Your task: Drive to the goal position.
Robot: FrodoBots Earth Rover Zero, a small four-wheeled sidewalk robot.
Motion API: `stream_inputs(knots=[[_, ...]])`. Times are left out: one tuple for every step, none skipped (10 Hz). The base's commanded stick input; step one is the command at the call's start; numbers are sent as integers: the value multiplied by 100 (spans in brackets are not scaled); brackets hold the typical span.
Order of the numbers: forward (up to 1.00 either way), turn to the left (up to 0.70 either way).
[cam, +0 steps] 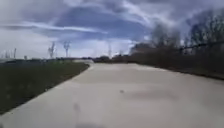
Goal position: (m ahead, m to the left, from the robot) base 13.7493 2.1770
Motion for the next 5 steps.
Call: stream_inputs(knots=[[100,1],[100,0],[100,-2],[100,-3],[100,-3]])
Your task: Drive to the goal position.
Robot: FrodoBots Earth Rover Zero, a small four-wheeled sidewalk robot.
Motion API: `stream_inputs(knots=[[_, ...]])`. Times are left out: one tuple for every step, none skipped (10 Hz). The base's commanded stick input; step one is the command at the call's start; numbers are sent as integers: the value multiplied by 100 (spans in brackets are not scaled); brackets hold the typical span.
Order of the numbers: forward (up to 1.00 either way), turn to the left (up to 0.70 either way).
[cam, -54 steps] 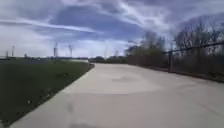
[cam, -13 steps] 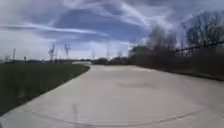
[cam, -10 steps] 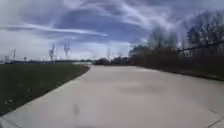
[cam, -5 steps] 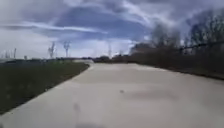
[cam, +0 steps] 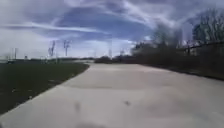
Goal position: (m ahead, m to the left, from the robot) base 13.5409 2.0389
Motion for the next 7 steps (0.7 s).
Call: stream_inputs(knots=[[100,-10],[100,-22],[100,-26],[100,-1],[100,0],[100,1],[100,1]])
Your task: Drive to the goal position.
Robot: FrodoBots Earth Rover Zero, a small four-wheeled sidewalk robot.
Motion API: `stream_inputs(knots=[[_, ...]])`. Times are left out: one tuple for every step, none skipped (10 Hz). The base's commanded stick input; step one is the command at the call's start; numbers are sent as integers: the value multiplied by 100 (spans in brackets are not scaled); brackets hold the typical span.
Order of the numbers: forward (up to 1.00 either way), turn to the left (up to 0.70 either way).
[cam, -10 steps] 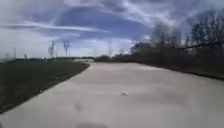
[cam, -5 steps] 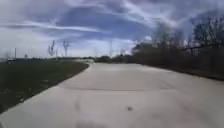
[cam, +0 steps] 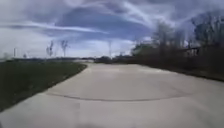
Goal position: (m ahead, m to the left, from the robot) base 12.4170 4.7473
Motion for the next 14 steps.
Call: stream_inputs(knots=[[100,1],[100,1],[100,1],[100,1],[100,1],[100,1],[100,21],[100,40],[100,37],[100,33],[100,19],[100,1],[100,1],[100,1]])
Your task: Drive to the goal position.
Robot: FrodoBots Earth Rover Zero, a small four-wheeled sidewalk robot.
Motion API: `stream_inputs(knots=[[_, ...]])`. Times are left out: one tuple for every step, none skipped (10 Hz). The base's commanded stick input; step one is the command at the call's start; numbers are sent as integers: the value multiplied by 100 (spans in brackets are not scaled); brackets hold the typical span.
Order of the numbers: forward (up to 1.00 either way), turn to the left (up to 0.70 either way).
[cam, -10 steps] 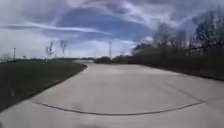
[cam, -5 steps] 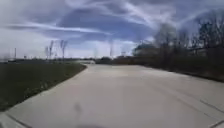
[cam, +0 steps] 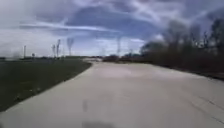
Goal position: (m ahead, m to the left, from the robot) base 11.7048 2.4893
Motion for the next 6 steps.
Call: stream_inputs(knots=[[100,1],[100,1],[100,1],[100,1],[100,1],[100,1]])
